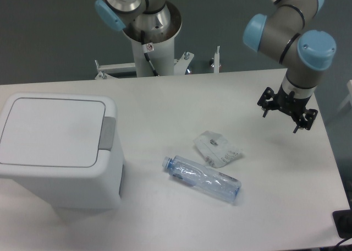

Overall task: Open the trash can
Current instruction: 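Move the gripper from its raised pose toward the white trash can lid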

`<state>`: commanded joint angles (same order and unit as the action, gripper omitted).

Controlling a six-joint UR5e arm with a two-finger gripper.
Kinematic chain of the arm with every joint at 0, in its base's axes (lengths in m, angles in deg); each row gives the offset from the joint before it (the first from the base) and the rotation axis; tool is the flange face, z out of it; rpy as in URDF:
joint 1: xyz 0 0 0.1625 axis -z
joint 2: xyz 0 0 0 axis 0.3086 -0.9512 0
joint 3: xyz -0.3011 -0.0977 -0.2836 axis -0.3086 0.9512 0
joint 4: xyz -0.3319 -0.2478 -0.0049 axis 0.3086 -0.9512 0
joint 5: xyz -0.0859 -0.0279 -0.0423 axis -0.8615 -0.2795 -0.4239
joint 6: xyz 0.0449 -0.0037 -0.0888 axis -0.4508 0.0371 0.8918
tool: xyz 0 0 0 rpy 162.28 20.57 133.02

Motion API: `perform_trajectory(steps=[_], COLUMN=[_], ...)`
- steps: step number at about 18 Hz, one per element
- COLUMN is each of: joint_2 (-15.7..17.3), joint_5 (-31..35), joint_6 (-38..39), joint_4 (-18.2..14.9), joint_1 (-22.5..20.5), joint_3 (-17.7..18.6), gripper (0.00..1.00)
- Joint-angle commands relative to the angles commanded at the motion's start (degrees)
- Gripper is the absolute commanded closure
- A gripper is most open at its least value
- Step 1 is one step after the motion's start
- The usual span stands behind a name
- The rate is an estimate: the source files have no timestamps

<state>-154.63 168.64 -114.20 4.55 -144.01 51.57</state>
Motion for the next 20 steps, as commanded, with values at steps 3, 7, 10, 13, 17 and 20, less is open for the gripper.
perform_trajectory(steps=[3, 7, 10, 13, 17, 20], joint_2=[0.0, 0.0, 0.1, 0.2, 0.5, 0.5], joint_5=[0.0, -0.6, -0.7, -2.7, -3.5, -4.3], joint_6=[0.0, 1.0, 6.0, 13.0, 21.1, 28.3], joint_4=[-0.1, 0.0, -0.4, -0.4, 0.0, 0.0], joint_1=[0.0, 0.4, 1.1, 2.9, 5.2, 7.9], joint_3=[0.0, -0.4, -1.4, -1.6, -1.9, -3.9], gripper=[0.00, 0.00, 0.00, 0.00, 0.00, 0.00])
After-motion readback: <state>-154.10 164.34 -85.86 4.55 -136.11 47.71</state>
